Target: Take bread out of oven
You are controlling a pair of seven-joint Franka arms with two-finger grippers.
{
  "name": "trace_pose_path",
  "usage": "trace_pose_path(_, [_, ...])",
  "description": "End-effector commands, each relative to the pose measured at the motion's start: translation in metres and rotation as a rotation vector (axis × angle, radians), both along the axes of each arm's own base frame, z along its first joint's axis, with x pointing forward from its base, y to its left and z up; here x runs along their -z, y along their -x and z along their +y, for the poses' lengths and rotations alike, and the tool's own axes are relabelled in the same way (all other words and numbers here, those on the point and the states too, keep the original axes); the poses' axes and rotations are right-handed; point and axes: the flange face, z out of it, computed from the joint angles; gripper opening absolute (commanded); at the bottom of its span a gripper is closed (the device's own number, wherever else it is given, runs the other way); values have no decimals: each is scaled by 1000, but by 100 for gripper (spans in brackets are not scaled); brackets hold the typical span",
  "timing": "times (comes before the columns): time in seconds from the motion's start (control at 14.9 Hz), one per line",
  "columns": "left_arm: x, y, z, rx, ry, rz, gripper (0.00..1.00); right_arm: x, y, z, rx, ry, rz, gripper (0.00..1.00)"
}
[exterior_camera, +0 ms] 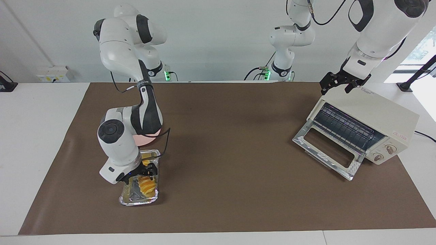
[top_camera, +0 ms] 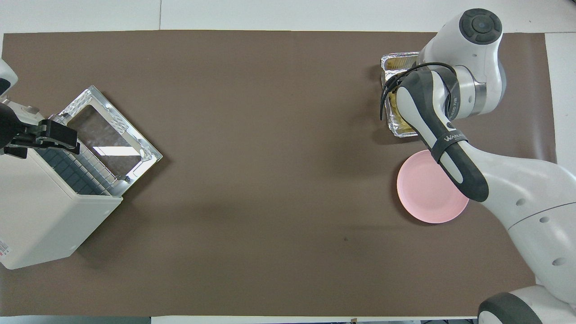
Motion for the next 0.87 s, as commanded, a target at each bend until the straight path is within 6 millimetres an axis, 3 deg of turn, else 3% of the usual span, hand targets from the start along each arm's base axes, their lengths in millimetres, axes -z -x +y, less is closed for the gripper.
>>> trace_pose_path(0.0, [-4,6,1,-3,13,12,100,-4,13,-2,22,14,-6,82])
trace_pose_path(0.07, [-3,5,2,-6,14,8,100,-5,12,-3,24,12,-8,55])
trace_pose_path(0.13, [-3,5,2,-6,14,8,100,-6,12,-5,27,13,-5,10])
trace_pose_path(0.2, [-3,6,2,-6,13,11,100,-7,12,-6,29,12,-4,0])
trace_pose_path(0.47, [-3,5,4,-6,14,5,100,-11,10,-11,38,6,-7,0])
trace_pose_path(0.8, [-4,5,4,-5,14,5,100,-37,8,-11,39,26,52,0])
